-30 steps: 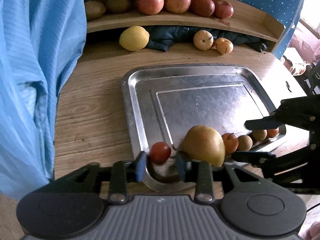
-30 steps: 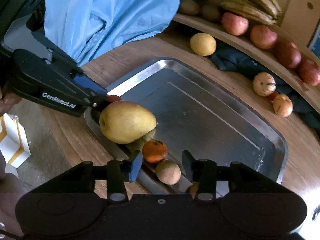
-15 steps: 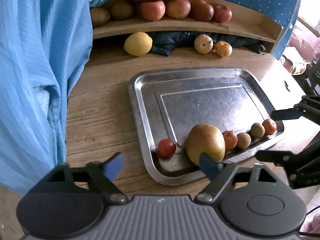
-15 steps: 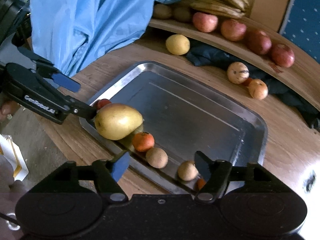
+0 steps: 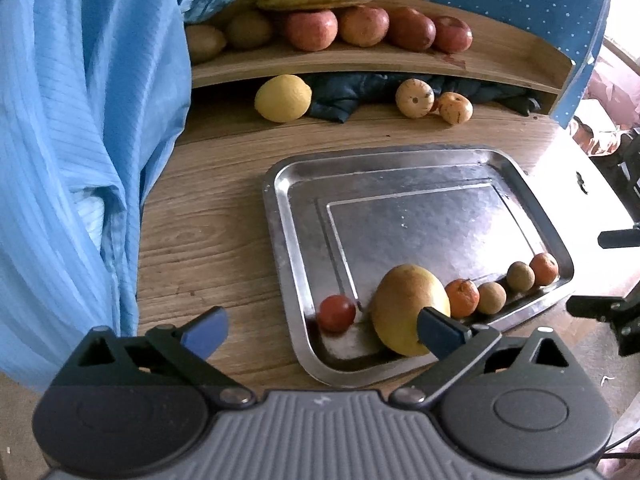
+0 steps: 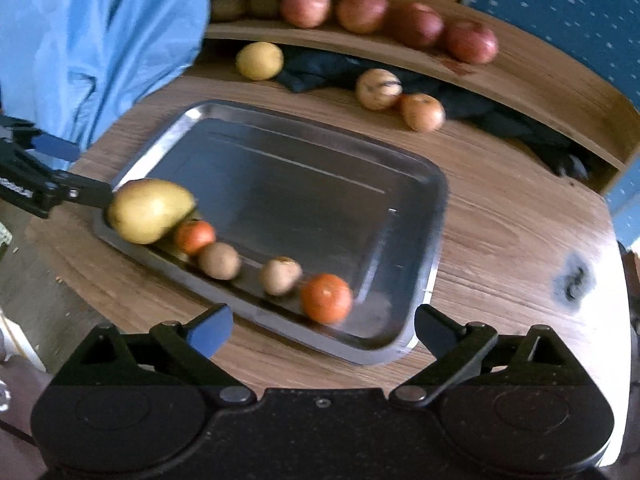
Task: Organize fruits
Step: 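Lift both open tools away from the tray toward the shelf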
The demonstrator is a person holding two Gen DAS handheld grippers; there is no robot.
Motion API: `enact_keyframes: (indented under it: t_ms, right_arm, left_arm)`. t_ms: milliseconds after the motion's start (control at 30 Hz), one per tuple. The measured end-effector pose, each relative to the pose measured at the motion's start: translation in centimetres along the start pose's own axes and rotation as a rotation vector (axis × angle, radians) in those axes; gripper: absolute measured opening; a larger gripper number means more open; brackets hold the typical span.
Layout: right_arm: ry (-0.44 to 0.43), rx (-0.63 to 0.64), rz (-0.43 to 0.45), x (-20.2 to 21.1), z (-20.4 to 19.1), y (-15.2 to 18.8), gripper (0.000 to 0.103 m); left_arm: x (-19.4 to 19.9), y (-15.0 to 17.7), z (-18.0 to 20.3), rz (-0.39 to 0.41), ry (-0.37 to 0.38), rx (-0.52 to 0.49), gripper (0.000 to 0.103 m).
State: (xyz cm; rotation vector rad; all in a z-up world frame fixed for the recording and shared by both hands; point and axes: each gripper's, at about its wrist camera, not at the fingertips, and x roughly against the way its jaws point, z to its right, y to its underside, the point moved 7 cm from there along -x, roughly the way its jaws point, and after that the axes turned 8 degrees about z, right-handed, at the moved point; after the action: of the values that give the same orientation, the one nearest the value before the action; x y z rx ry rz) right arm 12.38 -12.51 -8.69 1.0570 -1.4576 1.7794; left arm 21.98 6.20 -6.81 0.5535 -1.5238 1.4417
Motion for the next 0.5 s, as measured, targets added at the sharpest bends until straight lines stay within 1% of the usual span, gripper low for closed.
enact_keyframes:
  t_ms: [167, 333, 500]
  right_arm:
    - [0.023, -0.030, 0.002, 0.0, 2.0, -0.2, 0.102]
    - [0.024, -0.025, 0.001, -0.4, 3.2, -1.0, 0.102]
    - [0.007, -0.013, 0.013, -1.1, 4.1, -2.2, 0.102]
  left_arm:
    - [-0.2, -0.6, -0.6, -0.007, -0.031, 0.014, 0.103]
    - [-0.2, -1.3, -1.3, -0.009, -0.067, 0.037, 0.103]
    - [-0.7, -2.4, -1.8, -0.007, -0.103, 0.059, 0.103]
